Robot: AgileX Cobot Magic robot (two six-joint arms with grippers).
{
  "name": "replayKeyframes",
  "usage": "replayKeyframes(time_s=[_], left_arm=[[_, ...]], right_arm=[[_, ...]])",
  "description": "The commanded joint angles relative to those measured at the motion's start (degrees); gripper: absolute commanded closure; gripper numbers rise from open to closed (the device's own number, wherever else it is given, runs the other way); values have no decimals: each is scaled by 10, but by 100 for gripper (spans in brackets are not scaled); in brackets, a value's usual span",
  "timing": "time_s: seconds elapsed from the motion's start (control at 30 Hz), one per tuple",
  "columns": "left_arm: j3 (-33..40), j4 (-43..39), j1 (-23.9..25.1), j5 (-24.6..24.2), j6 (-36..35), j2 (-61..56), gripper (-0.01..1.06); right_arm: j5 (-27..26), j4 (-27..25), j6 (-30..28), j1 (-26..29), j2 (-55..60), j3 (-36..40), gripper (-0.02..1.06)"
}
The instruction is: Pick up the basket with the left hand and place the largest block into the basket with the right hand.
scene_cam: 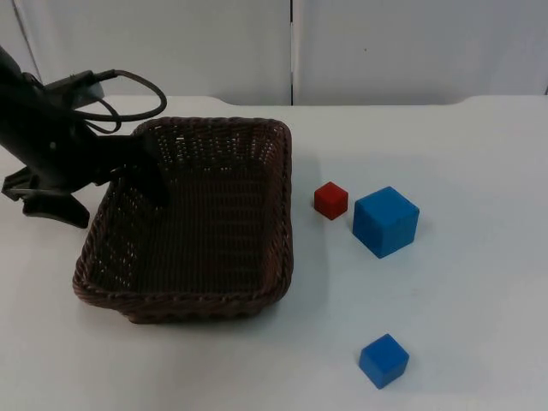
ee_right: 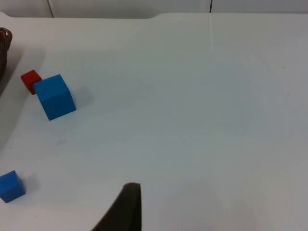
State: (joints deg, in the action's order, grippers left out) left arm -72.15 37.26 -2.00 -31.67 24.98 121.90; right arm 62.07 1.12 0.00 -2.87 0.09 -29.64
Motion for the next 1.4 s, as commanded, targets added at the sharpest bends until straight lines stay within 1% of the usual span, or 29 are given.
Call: replayKeyframes(time_s=[0.0, 0.2, 0.5, 0.57, 0.6, 0.63, 0.73, 0.77, 0.8, 0.83, 0.9, 0.93, 1.0, 1.07, 1.17, 1.23, 1.27, 1.37], left_arm=[[-2, 9, -4, 7, 2, 0, 9], [-2, -7, -15, 19, 5, 6, 9], [-2, -4, -21, 29, 5, 10, 9], [-2, -5, -21, 30, 5, 10, 12], [-2, -5, -21, 30, 5, 10, 12], [-2, -5, -21, 31, 5, 10, 16], [-2, -6, -21, 34, 5, 10, 34], [-2, -6, -21, 34, 5, 10, 34], [-2, -6, -21, 34, 5, 10, 43], [-2, -6, -21, 30, 5, 10, 56], [-2, -6, -21, 30, 5, 10, 73], [-2, -6, -21, 30, 5, 10, 73], [-2, -4, -21, 30, 5, 10, 90], [-2, -2, -20, 26, 1, 10, 104], [-2, -1, -20, 14, -9, 10, 105], [-2, -1, -20, -21, -11, 0, 105], [-2, -1, -20, -21, -11, 0, 105], [-2, 0, -20, -59, -12, -34, 105]], right_arm=[[-2, 7, -9, 3, -1, 1, -1], [-2, 18, -9, 3, -1, 1, -1], [-2, 20, -9, 3, -1, 1, -1], [-2, 20, -9, 3, -1, 1, -1], [-2, 20, -9, 3, -1, 1, -1], [-2, 20, -9, 3, -1, 1, -1], [-2, 20, -9, 3, -1, 1, -1], [-2, 20, -9, 3, -1, 1, -1], [-2, 20, -9, 3, -1, 1, -1], [-2, 20, -9, 3, -1, 1, -1], [-2, 20, -9, 3, -1, 1, -1], [-2, 20, -9, 3, -1, 1, -1], [-2, 20, -9, 3, -1, 1, -1], [-2, 20, -9, 3, -1, 1, -1], [-2, 20, -9, 3, -1, 1, -1], [-2, 20, -9, 3, -1, 1, -1], [-2, 20, -9, 3, -1, 1, -1], [-2, 20, -9, 3, -1, 1, -1]])
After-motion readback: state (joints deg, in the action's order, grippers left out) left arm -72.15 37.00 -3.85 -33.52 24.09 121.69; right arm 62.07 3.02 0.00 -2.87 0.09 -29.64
